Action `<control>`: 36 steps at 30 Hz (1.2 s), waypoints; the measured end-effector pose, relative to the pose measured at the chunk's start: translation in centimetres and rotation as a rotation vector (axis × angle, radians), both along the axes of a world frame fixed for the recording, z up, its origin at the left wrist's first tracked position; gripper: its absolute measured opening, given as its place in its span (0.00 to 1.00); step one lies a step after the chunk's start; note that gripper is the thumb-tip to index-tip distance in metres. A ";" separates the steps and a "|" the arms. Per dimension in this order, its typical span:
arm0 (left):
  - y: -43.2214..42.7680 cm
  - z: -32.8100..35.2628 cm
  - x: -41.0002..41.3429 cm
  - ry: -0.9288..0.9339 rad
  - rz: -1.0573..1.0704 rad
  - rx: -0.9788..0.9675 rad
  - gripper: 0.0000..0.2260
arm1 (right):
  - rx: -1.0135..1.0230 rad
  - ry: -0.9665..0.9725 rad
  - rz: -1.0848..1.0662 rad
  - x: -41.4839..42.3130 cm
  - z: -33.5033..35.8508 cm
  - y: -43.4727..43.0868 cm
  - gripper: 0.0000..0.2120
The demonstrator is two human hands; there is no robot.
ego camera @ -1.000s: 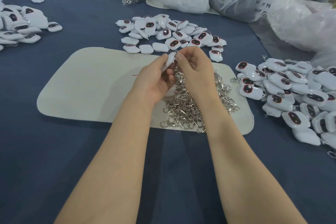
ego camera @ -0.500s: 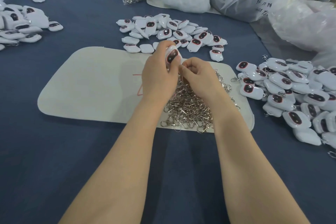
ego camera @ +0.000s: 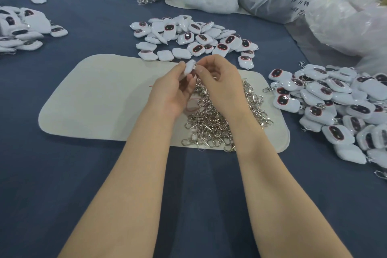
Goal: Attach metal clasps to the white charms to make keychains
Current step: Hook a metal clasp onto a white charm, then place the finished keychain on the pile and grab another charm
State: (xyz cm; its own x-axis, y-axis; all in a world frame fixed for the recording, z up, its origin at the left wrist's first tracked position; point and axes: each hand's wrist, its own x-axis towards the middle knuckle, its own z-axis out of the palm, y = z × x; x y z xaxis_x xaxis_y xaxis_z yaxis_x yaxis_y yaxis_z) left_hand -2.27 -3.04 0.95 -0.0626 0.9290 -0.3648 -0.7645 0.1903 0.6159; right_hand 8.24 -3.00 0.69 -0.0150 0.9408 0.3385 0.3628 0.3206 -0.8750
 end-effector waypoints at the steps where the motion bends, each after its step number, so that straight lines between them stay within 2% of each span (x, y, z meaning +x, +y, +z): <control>1: 0.0 0.0 0.0 0.026 -0.020 -0.011 0.08 | 0.013 -0.006 -0.011 -0.1 0.0 0.0 0.05; 5: 0.1 -0.2 0.0 0.185 -0.032 0.000 0.08 | 0.005 -0.069 -0.012 0.1 0.0 0.0 0.09; 11: 0.1 -0.6 0.1 0.634 0.127 0.263 0.01 | -0.097 -0.105 0.002 0.6 0.1 0.1 0.04; 15: -0.1 -0.7 0.2 1.035 0.180 0.437 0.06 | -0.163 -0.115 0.006 1.0 0.2 0.0 0.03; 18: -0.4 -0.6 0.4 1.225 0.200 0.511 0.11 | -0.209 -0.096 0.021 1.3 0.3 -0.1 0.05; 22: -0.4 -0.4 0.6 1.215 0.203 0.507 0.10 | -0.207 0.013 -0.015 1.1 0.3 -0.1 0.05; 25: -0.2 -0.5 0.5 1.152 0.167 0.429 0.07 | -0.140 -0.010 -0.040 0.8 0.4 -0.1 0.04; 28: 0.0 -0.9 0.7 1.188 0.093 0.377 0.12 | -0.144 -0.094 -0.022 1.2 0.5 0.0 0.10; 30: 0.0 -0.9 1.0 1.190 0.077 0.374 0.15 | -0.239 -0.065 0.055 1.8 0.7 -0.2 0.13; 32: -0.1 -0.9 1.2 1.150 0.076 0.349 0.17 | -0.304 0.064 0.092 2.1 0.6 -0.2 0.13; 34: -0.1 -0.8 1.3 1.076 0.076 0.319 0.17 | -0.275 0.263 -0.026 1.9 0.8 -0.1 0.12; 35: -0.1 -0.8 1.3 1.045 0.076 0.306 0.17 | -0.237 0.463 -0.111 1.9 1.1 0.0 0.11; 36: -0.1 -0.7 1.3 1.026 0.077 0.292 0.17 | -0.196 0.743 -0.169 2.0 1.4 0.0 0.09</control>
State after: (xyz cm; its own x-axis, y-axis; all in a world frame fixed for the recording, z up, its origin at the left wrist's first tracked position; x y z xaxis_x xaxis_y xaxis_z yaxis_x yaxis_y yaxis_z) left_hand -1.01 -3.17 0.24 -0.2748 0.9525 0.1316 0.1410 -0.0955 0.9854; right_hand 10.26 -2.96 2.13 0.2989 0.9538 0.0316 -0.3097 0.1283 -0.9421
